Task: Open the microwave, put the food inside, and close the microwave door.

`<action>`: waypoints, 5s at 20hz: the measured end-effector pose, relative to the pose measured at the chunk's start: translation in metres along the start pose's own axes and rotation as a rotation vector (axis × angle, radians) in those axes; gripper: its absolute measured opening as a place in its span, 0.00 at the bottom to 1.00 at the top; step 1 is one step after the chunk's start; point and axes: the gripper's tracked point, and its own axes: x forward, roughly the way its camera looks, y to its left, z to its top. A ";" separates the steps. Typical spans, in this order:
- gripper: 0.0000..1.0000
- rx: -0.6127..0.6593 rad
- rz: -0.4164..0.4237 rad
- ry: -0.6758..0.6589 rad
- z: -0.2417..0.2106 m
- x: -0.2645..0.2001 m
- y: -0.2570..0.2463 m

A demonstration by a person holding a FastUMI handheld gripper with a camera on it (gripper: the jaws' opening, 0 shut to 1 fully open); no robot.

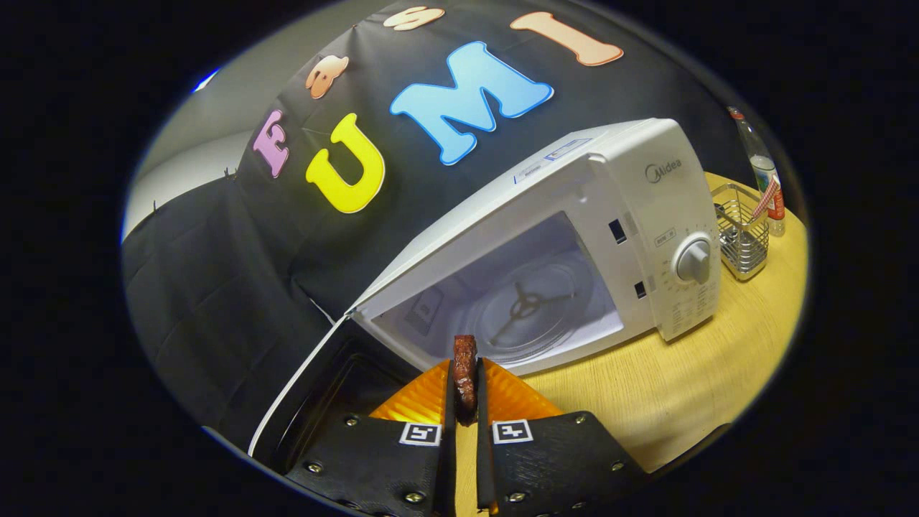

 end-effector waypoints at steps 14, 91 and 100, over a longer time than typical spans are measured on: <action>0.11 -0.005 -0.032 -0.043 -0.003 0.091 -0.015; 0.03 -0.736 0.299 0.152 -0.235 -0.135 0.267; 0.00 -0.703 0.269 0.137 -0.205 -0.146 0.236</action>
